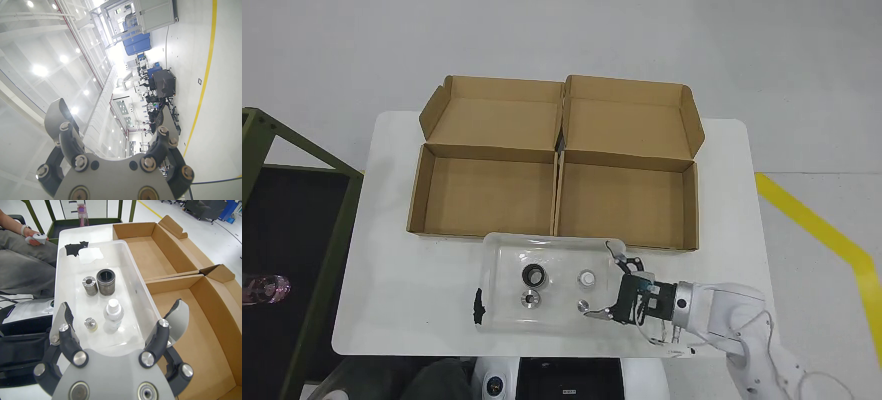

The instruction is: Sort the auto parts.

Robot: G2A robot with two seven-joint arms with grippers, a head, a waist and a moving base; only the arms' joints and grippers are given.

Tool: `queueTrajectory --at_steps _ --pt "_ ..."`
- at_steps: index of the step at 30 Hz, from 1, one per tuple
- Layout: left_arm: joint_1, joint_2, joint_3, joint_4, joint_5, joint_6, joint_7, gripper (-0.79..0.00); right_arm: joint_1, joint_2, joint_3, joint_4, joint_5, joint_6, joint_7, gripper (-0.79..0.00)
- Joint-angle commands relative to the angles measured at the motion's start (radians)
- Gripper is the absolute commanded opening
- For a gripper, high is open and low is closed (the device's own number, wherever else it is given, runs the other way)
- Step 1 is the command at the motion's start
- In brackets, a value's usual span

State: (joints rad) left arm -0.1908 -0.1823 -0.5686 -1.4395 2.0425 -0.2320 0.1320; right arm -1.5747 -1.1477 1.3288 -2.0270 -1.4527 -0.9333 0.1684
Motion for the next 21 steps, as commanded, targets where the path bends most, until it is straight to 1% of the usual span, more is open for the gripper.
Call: queueTrajectory --at_steps 1,9,19,21 --pt "0.000 0.000 0.000 0.000 0.000 0.000 0.000 0.000 0.009 0.000 -0.017 0.008 0.002 -0.001 0.016 0.000" --pt "0.000 0.000 0.000 0.000 0.000 0.000 0.000 0.000 0.048 0.002 -0.086 0.045 0.009 -0.008 0.064 0.000" --pt "0.000 0.000 0.000 0.000 0.000 0.000 0.000 0.000 0.093 0.005 -0.128 0.073 -0.003 0.031 0.103 0.000" --pt "0.000 0.000 0.000 0.000 0.000 0.000 0.000 0.000 0.098 0.005 -0.135 0.075 -0.010 0.040 0.109 -0.062"
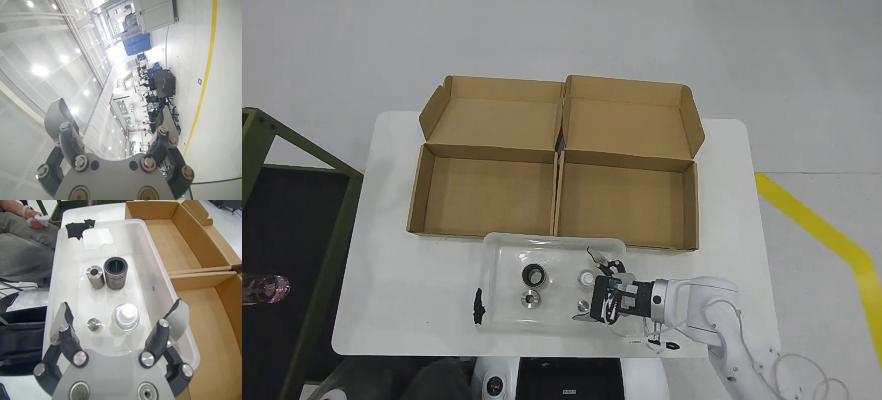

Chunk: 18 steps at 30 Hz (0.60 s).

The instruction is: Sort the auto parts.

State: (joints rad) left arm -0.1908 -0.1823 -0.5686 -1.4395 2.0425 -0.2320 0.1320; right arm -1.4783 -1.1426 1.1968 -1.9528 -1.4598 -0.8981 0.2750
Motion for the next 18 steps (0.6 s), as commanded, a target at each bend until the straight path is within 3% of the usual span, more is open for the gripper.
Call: queueTrajectory --at_steps 1,4,5,7,13,16,18 --pt "0.000 0.000 0.000 0.000 0.000 0.000 0.000 0.000 0.004 0.001 -0.005 0.002 -0.007 0.011 0.005 -0.083" --pt "0.000 0.000 0.000 0.000 0.000 0.000 0.000 0.000 0.010 0.002 -0.012 0.001 -0.024 0.028 0.013 -0.179" --pt "0.000 0.000 0.000 0.000 0.000 0.000 0.000 0.000 0.012 0.003 -0.014 0.001 -0.031 0.032 0.016 -0.271" --pt "0.000 0.000 0.000 0.000 0.000 0.000 0.000 0.000 0.016 0.004 -0.018 0.000 -0.044 0.042 0.019 -0.372" --pt "0.000 0.000 0.000 0.000 0.000 0.000 0.000 0.000 0.026 0.007 -0.032 0.001 -0.080 0.061 0.032 -0.443" --pt "0.000 0.000 0.000 0.000 0.000 0.000 0.000 0.000 0.030 0.009 -0.039 0.001 -0.089 0.065 0.030 -0.539" --pt "0.000 0.000 0.000 0.000 0.000 0.000 0.000 0.000 0.032 0.010 -0.042 0.002 -0.089 0.062 0.026 -0.665"
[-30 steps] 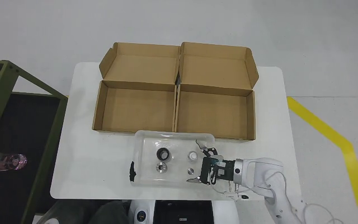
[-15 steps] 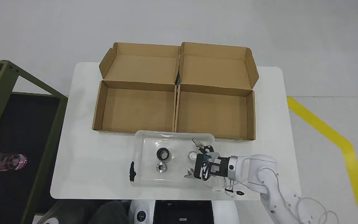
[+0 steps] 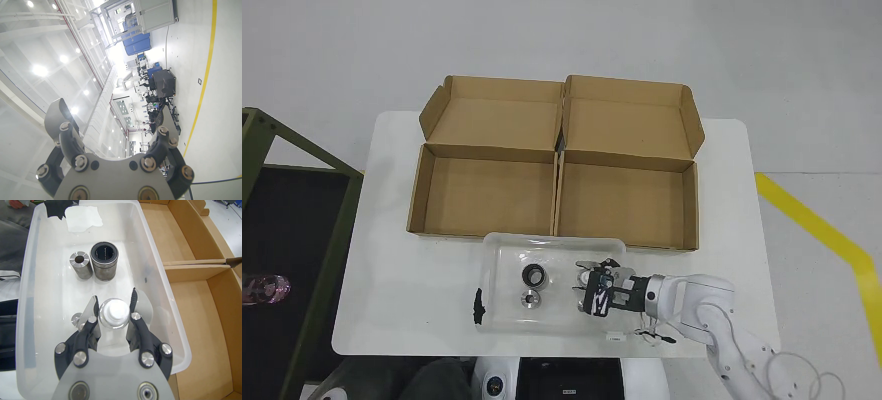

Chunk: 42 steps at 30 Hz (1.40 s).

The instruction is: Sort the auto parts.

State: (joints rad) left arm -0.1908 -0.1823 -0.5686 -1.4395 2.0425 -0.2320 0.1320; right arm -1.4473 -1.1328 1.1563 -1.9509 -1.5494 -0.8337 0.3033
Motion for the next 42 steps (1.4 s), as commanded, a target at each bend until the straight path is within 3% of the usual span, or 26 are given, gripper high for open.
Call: queueTrajectory --at_steps 1,2,23,42 --pt "0.000 0.000 0.000 0.000 0.000 0.000 0.000 0.000 0.001 0.001 -0.003 0.000 0.003 -0.005 -0.006 -0.736" --pt "0.000 0.000 0.000 0.000 0.000 0.000 0.000 0.000 0.002 0.002 -0.003 0.001 0.008 -0.008 -0.010 -0.785" --pt "0.000 0.000 0.000 0.000 0.000 0.000 0.000 0.000 0.022 0.019 0.050 -0.081 0.143 -0.046 -0.231 -0.785" --pt "0.000 0.000 0.000 0.000 0.000 0.000 0.000 0.000 0.180 0.010 0.086 0.038 0.310 0.066 -0.328 -0.785"
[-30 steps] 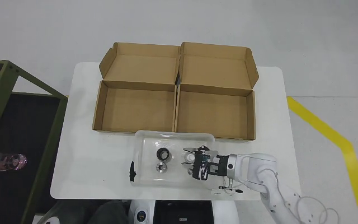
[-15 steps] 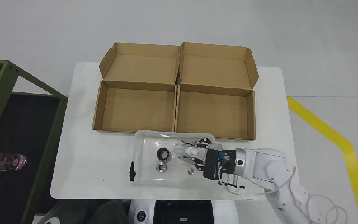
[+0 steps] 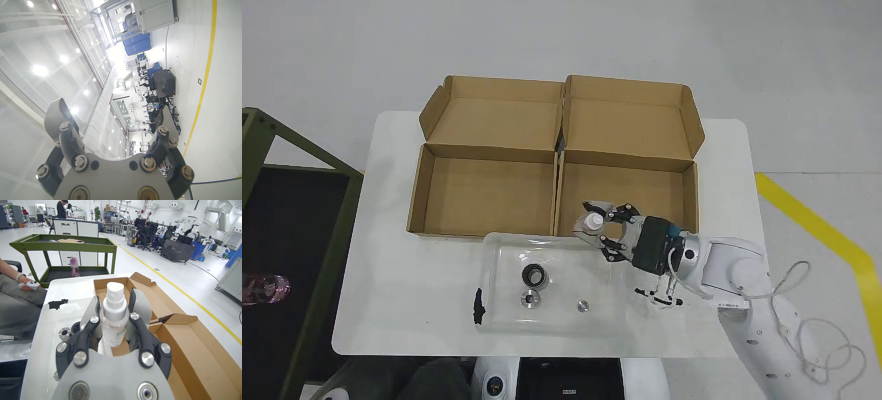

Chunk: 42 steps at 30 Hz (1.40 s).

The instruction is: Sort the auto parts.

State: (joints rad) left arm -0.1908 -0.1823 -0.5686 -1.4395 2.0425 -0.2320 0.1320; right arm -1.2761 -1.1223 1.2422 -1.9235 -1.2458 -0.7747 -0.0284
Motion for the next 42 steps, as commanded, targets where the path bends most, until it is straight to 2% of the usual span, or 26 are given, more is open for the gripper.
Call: queueTrajectory --at_steps 1,17,32,42 --pt "0.000 0.000 0.000 0.000 0.000 0.000 0.000 0.000 0.019 -0.002 -0.002 0.024 0.014 0.013 0.008 -0.785" --pt "0.000 0.000 0.000 0.000 0.000 0.000 0.000 0.000 0.214 -0.030 -0.109 0.273 0.025 0.096 0.057 -0.785" --pt "0.000 0.000 0.000 0.000 0.000 0.000 0.000 0.000 0.385 -0.079 -0.249 0.526 -0.005 0.178 0.019 -0.785" --pt "0.000 0.000 0.000 0.000 0.000 0.000 0.000 0.000 0.447 -0.108 -0.310 0.657 -0.016 0.200 -0.004 -0.785"
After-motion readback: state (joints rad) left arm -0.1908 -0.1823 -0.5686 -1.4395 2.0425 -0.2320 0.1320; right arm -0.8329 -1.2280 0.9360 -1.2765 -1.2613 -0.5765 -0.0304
